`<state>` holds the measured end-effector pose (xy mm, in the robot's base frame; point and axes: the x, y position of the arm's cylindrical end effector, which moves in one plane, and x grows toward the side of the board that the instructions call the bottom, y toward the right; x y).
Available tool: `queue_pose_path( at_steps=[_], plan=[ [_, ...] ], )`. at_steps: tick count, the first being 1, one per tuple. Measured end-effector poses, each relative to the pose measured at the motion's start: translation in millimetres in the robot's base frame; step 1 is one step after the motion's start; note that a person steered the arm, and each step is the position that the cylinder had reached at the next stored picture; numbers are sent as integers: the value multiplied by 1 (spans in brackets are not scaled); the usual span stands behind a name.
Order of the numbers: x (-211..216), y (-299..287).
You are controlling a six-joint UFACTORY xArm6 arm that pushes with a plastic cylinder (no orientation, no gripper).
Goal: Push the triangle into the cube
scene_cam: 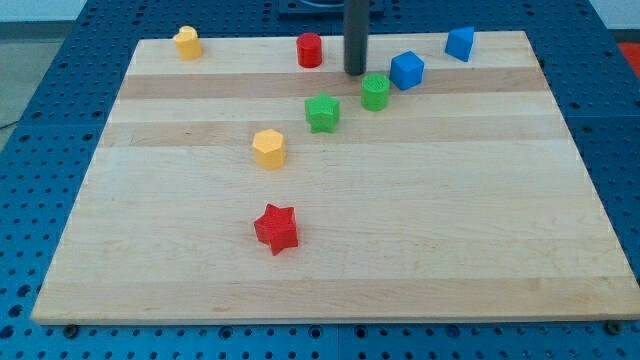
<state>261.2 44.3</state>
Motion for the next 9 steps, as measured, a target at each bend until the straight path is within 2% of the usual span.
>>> queue_pose_path(
  at_steps=[2, 3, 4, 5, 6, 7, 8, 9],
  plan=[
    [-69, 42],
    [-68, 79],
    [-69, 161],
    [-63, 216],
    [-38, 209],
    [-12, 167],
    [-9, 183],
    [-31, 220]
  ],
)
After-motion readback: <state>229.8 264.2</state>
